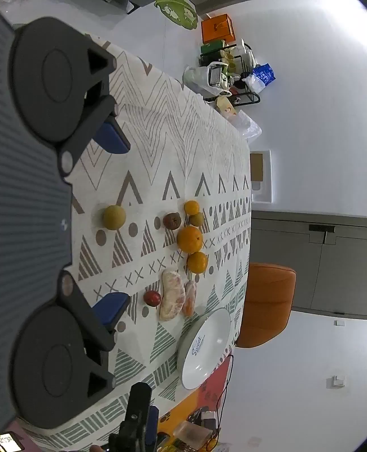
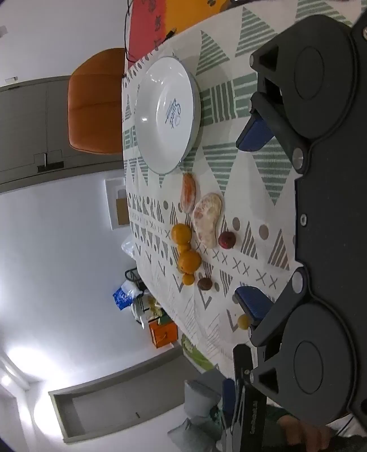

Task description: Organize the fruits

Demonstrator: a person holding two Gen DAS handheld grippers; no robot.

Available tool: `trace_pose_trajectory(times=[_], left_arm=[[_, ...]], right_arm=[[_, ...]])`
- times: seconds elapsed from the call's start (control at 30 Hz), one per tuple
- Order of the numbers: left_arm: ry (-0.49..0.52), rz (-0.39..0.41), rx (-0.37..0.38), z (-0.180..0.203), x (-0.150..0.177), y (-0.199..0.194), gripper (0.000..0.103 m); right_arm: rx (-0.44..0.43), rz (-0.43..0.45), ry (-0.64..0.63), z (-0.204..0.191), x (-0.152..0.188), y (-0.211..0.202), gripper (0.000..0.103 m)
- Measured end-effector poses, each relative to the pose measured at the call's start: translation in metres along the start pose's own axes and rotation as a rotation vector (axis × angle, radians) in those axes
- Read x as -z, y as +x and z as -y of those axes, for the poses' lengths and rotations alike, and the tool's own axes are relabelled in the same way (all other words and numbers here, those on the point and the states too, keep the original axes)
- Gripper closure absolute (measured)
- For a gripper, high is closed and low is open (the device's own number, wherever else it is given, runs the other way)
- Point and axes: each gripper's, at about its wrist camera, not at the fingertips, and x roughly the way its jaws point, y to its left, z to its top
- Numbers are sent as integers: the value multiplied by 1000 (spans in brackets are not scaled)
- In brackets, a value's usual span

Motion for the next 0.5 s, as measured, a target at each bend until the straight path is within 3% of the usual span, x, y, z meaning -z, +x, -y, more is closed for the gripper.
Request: trace_pose_trajectory(times=[0.5], left_arm=[[-4,0,18,0,1,-3,0]], right_arm=[[-15,-4,15,7,3,-1,0]])
